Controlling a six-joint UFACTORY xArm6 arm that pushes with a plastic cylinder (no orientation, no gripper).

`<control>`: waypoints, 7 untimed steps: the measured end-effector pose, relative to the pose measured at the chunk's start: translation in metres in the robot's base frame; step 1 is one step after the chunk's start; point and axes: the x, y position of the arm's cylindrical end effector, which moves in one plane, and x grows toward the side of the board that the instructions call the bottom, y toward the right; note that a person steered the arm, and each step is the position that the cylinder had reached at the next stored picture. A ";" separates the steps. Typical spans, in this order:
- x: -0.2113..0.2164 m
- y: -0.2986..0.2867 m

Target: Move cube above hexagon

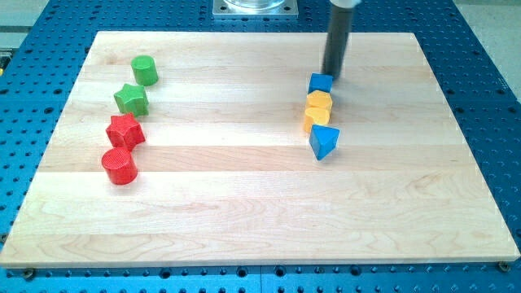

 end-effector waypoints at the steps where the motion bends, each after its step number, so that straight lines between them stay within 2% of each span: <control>1: 0.013 0.021; 5: 0.013 -0.011; 7: -0.028 -0.007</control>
